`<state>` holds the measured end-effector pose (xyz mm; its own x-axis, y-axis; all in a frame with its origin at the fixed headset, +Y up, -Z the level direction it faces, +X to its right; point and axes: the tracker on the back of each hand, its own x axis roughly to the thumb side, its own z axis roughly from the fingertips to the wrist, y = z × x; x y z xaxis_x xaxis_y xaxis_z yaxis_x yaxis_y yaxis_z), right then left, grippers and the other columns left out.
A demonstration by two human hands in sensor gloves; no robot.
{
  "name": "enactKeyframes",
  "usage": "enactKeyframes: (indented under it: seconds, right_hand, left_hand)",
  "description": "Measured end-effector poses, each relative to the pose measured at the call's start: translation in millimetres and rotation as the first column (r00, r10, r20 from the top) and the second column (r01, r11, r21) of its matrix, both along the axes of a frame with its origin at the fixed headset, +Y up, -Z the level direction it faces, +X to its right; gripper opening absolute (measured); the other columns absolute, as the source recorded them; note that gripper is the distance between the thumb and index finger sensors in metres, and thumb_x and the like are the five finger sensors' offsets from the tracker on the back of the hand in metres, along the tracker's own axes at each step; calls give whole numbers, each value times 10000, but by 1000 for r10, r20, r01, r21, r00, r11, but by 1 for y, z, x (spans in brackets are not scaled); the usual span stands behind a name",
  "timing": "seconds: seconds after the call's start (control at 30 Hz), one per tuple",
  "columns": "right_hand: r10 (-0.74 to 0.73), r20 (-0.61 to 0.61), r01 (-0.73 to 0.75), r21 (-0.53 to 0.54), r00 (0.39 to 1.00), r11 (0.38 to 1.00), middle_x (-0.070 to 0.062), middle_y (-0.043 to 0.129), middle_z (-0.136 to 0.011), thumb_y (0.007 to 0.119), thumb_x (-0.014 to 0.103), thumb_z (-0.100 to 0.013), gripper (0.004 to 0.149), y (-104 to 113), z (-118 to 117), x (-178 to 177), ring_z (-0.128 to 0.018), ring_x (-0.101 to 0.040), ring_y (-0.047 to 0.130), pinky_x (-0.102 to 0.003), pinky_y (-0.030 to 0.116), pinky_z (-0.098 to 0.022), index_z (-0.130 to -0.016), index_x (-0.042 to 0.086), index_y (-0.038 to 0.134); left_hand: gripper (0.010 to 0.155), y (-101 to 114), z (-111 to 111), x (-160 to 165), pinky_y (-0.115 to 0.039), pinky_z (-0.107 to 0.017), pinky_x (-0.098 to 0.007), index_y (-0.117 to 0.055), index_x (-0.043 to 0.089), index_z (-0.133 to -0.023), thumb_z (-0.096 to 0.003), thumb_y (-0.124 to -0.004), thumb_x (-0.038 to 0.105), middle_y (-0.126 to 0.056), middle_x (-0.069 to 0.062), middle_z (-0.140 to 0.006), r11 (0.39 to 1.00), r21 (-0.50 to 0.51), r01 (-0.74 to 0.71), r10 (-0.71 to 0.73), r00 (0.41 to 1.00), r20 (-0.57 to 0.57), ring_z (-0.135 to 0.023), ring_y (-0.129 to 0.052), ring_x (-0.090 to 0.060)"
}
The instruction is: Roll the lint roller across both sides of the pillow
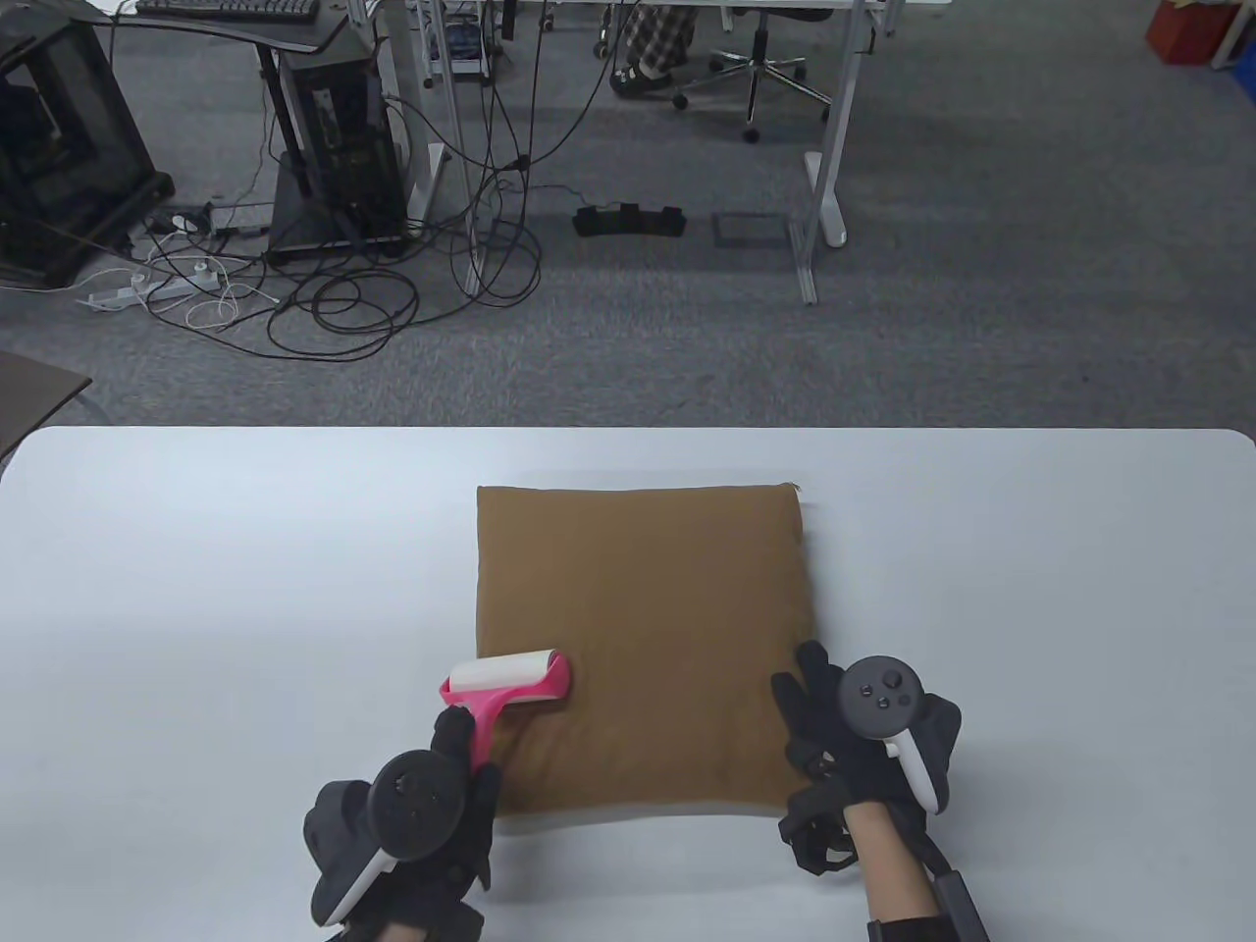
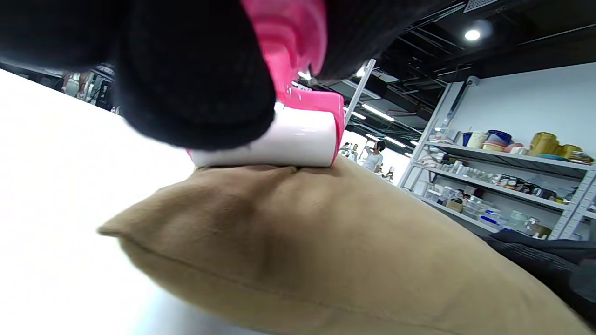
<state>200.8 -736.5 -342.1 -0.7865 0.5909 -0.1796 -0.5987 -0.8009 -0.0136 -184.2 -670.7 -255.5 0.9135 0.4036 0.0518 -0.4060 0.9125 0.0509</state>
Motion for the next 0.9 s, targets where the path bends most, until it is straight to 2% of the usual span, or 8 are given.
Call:
enactKeyframes:
  seconds: [0.23, 0.4, 0.67, 0.8, 0.9]
  right_hand:
    - [-24, -4, 24, -19, 1000, 1000, -304, 630, -1104, 580, 526, -600, 614, -1, 0, 0, -847, -520, 779, -657, 687, -528, -1118, 206, 497]
    - [-20, -5, 19, -21, 1000, 1000, -312, 629, -1100, 573, 521, -603, 612, -1, -1, 0, -839, -521, 786, -655, 688, -527, -1120, 204, 489]
    - [-23, -7, 23, -30, 1000, 999, -312, 630, -1099, 571, 522, -603, 615, -1, -1, 0, -838, -519, 787, -655, 687, -528, -1121, 204, 485]
    - [-23, -8, 22, -33, 1000, 999, -314, 629, -1099, 571, 523, -603, 615, -1, -2, -1, -838, -519, 786, -654, 687, -528, -1121, 204, 484]
    - [-21, -9, 21, -36, 1000, 999, -315, 628, -1099, 571, 523, -602, 615, -1, -2, -1, -837, -518, 787, -655, 687, -528, -1121, 204, 484]
  left_hand:
    - [710, 6, -45, 8, -892, -205, -473, -543, -64, -998, -480, -817, 338, -933, -267, -741, 999, -19, 31, -32, 998, -53, -192, -1073, -244]
    - [718, 11, -75, 9, -888, -233, -477, -541, -21, -1022, -475, -831, 343, -919, -255, -775, 999, -39, 30, -32, 997, -66, -228, -1072, -249]
    - [804, -1, -120, 18, -829, -439, -494, -304, 181, -1099, -493, -814, 312, -736, -251, -945, 980, -199, 9, -25, 997, -79, -525, -1002, -258]
    - [798, -7, -136, 22, -797, -507, -500, -247, 231, -1103, -512, -777, 312, -706, -219, -966, 971, -237, 8, -40, 990, -132, -599, -972, -261]
    - [790, -12, -147, 21, -754, -514, -506, -200, 252, -1104, -532, -738, 336, -693, -152, -999, 959, -282, 30, -81, 982, -172, -608, -932, -277]
